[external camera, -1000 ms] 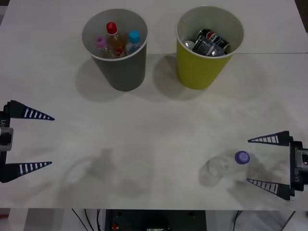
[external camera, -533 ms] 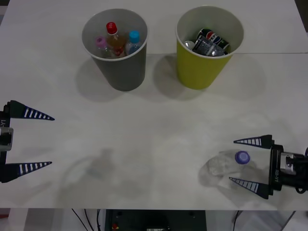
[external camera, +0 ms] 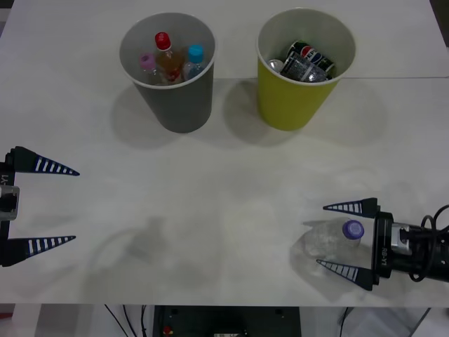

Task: Put the can into the green bin and the plastic bottle into the gray bin

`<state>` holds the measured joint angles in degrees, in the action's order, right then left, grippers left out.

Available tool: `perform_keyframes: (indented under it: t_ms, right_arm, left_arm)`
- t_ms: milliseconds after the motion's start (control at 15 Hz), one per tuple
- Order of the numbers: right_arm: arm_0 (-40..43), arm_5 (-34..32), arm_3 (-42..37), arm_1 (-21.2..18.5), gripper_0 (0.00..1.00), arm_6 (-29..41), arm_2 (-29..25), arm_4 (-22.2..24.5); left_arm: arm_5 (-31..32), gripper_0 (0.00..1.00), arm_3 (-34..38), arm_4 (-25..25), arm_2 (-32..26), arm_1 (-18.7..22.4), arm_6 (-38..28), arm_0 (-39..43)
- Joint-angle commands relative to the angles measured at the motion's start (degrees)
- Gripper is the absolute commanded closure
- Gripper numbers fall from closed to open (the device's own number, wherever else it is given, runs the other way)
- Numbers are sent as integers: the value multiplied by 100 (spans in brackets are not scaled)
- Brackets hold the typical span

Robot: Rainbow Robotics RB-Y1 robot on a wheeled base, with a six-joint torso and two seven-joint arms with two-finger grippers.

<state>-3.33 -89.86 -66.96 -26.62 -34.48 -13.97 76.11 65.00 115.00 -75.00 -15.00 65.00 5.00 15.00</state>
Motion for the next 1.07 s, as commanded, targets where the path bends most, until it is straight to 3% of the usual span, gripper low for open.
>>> perform_keyframes:
  t_ms: [67, 133, 200, 867, 1067]
  right_arm:
    - [-36, 4, -1, 43, 14, -6, 70, 1]
    - [-45, 4, -1, 34, 79, -6, 88, 1]
    - [-45, -5, -1, 43, 100, 3, 88, 1]
    - [-45, -5, -98, -71, 100, 205, 96, -61]
    - [122, 74, -669, -186, 100, 987, 105, -52]
  left_arm:
    - [0, 0, 0, 0, 0, 0, 0, 0]
    - [0, 0, 0, 0, 0, 0, 0, 0]
    - [0, 0, 0, 0, 0, 0, 0, 0]
    - [0, 0, 0, 0, 0, 0, 0, 0]
    - [0, 0, 0, 0, 0, 0, 0, 0]
